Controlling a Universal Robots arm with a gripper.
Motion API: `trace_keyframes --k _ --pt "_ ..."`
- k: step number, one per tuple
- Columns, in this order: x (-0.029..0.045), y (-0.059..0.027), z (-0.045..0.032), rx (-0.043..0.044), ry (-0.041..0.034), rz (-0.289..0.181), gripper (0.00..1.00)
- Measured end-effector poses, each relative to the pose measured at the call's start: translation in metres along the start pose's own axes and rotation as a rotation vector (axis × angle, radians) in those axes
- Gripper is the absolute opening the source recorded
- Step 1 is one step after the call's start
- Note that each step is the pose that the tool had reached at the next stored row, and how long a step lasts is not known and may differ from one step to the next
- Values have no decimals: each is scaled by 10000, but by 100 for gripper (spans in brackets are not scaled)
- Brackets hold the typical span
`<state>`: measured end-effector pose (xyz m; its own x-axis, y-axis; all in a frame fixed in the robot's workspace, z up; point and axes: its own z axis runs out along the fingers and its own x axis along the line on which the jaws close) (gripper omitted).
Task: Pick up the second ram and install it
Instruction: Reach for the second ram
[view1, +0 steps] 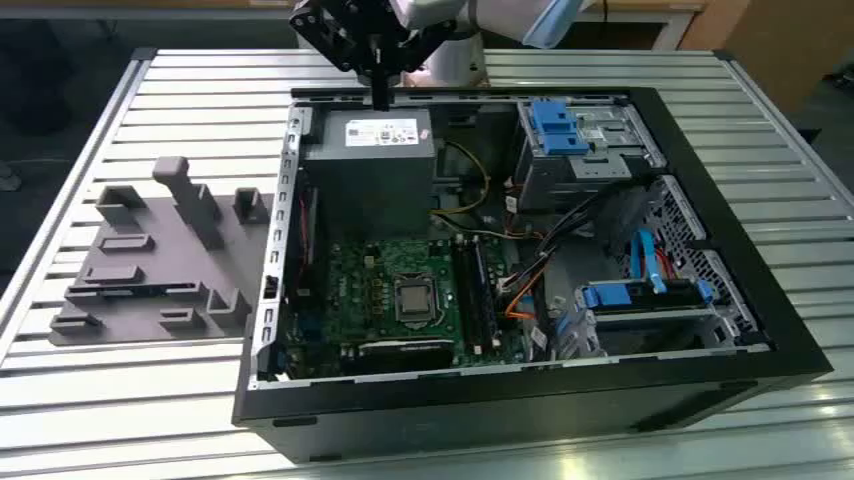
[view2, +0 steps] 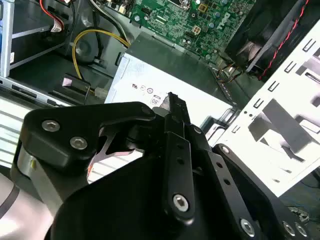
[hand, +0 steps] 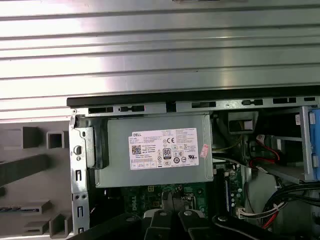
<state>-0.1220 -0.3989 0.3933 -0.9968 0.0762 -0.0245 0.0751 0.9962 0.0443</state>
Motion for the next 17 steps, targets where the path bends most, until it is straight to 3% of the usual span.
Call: trace_keyframes --k 6,17 --pt "3 0 0 0 0 0 11" --pt "74 -5 -2 0 0 0 11"
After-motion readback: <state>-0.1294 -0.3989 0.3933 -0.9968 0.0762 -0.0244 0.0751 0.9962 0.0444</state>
